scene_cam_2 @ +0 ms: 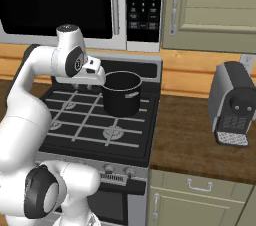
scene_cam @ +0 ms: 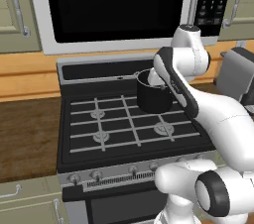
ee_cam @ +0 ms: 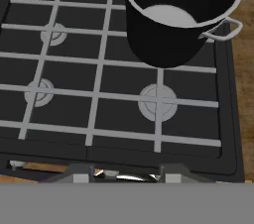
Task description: Turn off the rear right burner of the stove.
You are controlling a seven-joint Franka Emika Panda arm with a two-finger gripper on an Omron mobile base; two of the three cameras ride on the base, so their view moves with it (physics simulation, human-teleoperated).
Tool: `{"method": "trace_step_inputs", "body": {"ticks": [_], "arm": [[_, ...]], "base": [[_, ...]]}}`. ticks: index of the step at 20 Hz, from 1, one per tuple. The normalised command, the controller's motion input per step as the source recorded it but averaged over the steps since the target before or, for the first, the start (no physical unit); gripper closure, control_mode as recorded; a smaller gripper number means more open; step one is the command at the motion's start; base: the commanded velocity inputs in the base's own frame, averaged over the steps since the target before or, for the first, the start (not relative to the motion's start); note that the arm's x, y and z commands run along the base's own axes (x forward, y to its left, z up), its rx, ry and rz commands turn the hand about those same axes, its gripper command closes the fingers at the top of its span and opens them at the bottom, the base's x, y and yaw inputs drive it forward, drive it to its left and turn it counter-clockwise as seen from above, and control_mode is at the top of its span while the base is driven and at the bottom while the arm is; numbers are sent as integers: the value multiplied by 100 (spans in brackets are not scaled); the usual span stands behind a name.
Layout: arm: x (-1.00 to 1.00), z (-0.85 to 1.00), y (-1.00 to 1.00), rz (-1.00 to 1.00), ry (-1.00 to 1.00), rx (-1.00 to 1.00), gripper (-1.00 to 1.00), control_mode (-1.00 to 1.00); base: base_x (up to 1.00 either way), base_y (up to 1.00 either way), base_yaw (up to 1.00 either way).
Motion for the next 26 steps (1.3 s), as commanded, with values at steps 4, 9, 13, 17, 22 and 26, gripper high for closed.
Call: {"method": "trace_step_inputs", "body": {"ticks": [4,9,13,17,22,26], "arm": [[-19,0,-2,0,-2,0,-100,-100],[-40,0,-15,0,-9,0,-100,-100],[-9,0,-7,0,-2,0,-100,-100],[-10,-1,17,0,-1,0,-100,-100],[-11,0,32,0,-4,0,-100,-100],[-1,0,12,0,-1,0,-100,-100]], "base": [[0,0,0],[0,0,0],[0,0,0],[0,0,0],[0,0,0],[0,0,0]]}}
